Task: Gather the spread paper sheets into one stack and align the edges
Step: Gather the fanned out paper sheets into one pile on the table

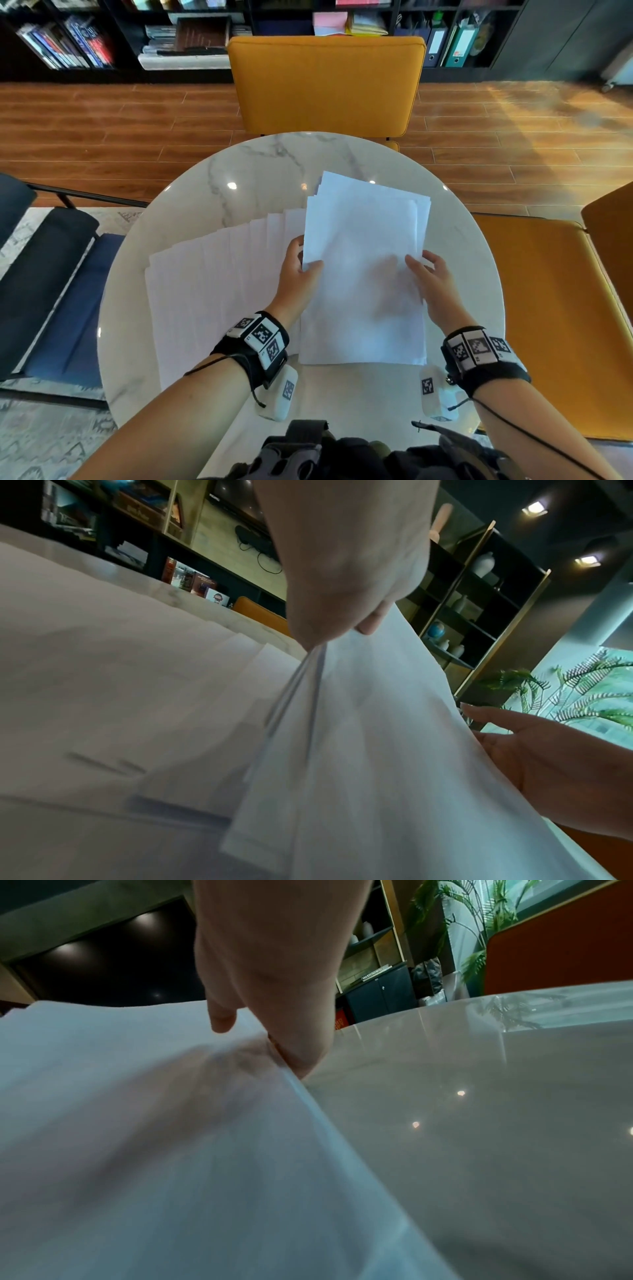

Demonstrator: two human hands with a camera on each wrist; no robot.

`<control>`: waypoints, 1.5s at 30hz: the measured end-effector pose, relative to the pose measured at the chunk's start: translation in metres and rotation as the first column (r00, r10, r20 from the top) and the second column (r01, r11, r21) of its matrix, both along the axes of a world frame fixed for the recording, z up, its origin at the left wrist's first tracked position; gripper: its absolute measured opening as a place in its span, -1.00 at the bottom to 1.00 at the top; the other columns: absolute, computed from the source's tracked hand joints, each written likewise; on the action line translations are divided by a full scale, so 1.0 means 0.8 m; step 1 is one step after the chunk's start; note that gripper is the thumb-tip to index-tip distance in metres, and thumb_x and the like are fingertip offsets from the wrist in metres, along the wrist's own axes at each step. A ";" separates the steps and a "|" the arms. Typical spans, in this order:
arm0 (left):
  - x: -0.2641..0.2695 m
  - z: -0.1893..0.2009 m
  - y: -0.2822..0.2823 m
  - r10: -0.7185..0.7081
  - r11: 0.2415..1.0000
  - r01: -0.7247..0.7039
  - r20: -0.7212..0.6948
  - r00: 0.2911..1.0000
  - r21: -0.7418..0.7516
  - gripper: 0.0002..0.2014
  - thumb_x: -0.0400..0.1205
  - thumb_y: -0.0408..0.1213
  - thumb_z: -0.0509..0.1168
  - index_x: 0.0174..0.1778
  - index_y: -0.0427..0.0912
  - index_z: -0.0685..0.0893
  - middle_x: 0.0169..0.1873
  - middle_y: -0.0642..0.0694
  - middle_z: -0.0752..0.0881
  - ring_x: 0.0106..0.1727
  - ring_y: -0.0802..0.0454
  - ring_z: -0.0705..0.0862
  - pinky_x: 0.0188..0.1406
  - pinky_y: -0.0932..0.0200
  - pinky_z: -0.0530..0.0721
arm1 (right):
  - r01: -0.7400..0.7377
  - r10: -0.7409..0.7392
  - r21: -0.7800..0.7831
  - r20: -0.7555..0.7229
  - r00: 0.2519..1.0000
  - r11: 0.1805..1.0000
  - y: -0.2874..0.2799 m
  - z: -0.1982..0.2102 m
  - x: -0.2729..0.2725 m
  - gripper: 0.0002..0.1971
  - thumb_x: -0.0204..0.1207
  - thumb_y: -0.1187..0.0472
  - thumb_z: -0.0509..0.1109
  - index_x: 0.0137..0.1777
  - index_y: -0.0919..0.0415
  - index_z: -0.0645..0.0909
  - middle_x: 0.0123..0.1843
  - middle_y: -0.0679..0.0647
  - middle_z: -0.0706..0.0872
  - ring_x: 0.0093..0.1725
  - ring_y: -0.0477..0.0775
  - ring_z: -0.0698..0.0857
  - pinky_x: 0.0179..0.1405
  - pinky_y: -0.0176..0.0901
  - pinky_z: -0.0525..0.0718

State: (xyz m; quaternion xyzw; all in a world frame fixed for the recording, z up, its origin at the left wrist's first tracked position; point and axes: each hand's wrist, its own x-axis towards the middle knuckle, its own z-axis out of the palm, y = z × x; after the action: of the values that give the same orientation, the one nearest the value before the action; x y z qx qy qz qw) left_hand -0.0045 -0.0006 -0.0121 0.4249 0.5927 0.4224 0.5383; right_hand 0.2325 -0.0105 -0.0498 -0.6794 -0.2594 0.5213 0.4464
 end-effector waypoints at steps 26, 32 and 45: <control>-0.087 -0.047 0.019 -0.217 0.937 0.062 -0.435 0.874 -0.343 -0.83 0.56 -0.49 0.05 -0.13 -0.16 0.47 -0.29 -0.11 0.42 -0.27 -0.02 0.41 -0.35 0.20 0.35 | -0.287 0.355 -0.211 0.613 0.706 0.934 0.045 -0.011 -0.050 -0.46 0.53 0.33 0.33 0.52 0.26 0.38 0.45 0.30 0.45 0.38 0.32 0.53 0.38 0.06 0.48; -0.073 -0.041 0.009 -0.086 0.928 -0.029 -0.287 0.954 -0.373 -0.76 0.66 -0.27 0.02 0.03 -0.30 0.55 -0.12 -0.16 0.62 -0.14 -0.06 0.58 -0.20 0.16 0.54 | -0.318 0.414 -0.266 0.621 0.665 0.910 0.046 -0.008 -0.061 -0.42 0.50 0.35 0.31 0.55 0.23 0.35 0.45 0.22 0.48 0.38 0.30 0.53 0.40 0.13 0.51; -0.058 -0.019 -0.022 -0.028 0.967 0.000 -0.105 0.994 -0.255 -0.57 0.51 -0.52 0.19 0.27 -0.09 0.51 -0.07 0.01 0.70 -0.13 0.08 0.70 -0.36 0.30 0.67 | -0.192 0.290 -0.260 0.423 0.858 0.946 0.027 -0.010 -0.057 -0.46 0.48 0.05 0.37 0.44 0.25 0.50 0.39 0.25 0.52 0.24 0.31 0.65 0.34 0.15 0.58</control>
State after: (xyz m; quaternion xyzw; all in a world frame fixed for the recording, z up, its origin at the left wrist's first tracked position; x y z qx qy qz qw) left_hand -0.0507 -0.0182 -0.0271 0.3787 0.6672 0.3155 0.5585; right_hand 0.1867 0.0113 -0.0576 -0.7874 -0.3843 0.4236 0.2302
